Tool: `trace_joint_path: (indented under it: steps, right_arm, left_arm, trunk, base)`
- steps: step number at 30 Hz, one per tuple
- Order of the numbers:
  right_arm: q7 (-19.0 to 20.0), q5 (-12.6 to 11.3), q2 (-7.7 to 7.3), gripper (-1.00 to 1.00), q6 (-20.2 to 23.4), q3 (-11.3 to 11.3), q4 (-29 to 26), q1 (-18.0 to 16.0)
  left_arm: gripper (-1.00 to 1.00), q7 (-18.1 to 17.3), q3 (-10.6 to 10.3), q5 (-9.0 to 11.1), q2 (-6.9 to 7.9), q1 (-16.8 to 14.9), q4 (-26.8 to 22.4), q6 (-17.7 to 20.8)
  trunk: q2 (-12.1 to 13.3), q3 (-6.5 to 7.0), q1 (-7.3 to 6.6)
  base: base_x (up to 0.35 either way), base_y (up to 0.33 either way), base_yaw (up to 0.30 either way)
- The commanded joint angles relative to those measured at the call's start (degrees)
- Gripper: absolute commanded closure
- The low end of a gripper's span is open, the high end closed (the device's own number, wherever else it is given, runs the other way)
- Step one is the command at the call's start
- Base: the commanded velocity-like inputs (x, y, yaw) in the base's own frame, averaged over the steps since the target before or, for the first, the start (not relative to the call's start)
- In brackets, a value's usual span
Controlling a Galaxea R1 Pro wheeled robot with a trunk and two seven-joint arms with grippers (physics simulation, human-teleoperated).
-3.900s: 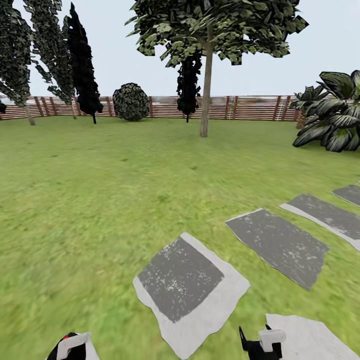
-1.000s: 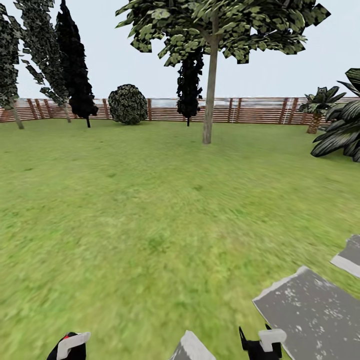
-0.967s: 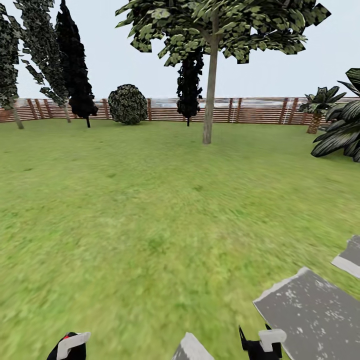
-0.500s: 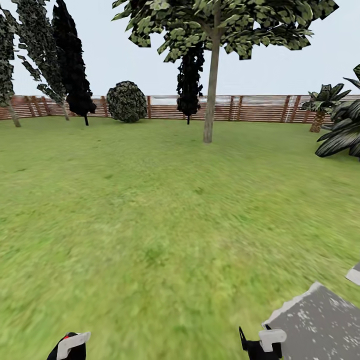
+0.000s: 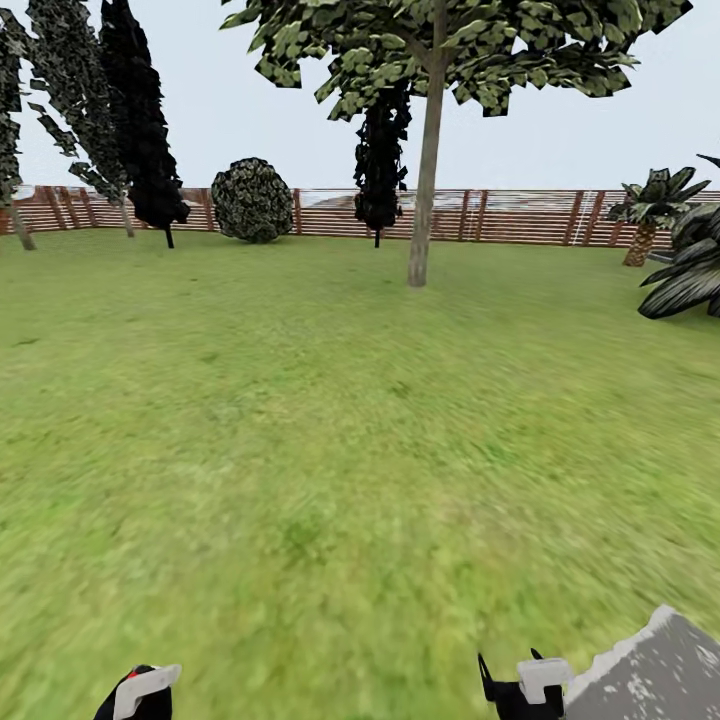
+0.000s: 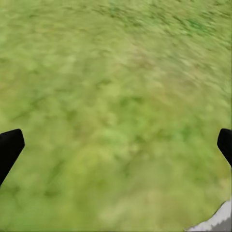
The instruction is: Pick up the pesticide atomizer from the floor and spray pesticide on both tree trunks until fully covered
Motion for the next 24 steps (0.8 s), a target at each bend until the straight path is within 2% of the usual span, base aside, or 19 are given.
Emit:
trace_joint_path:
  steps: [1, 24]
  right_arm:
    - [0.0, 0.0, 0.0, -1.0, 0.0, 0.0, 0.0, 0.0]
    - [0.0, 0.0, 0.0, -1.0, 0.01, -0.02, -0.09, 0.0]
  left_arm:
    - [1.0, -0.01, 0.0, -0.01, 0.0, 0.0, -0.01, 0.0]
    - [1.0, -0.01, 0.0, 0.02, 0.0, 0.0, -0.18, -0.07]
  trunk:
    - [0.0, 0.0, 0.0]
    - [0.0, 0.0, 0.0]
  base:
    - [0.34, 0.0, 0.0]
    - [0.34, 0.0, -0.007]
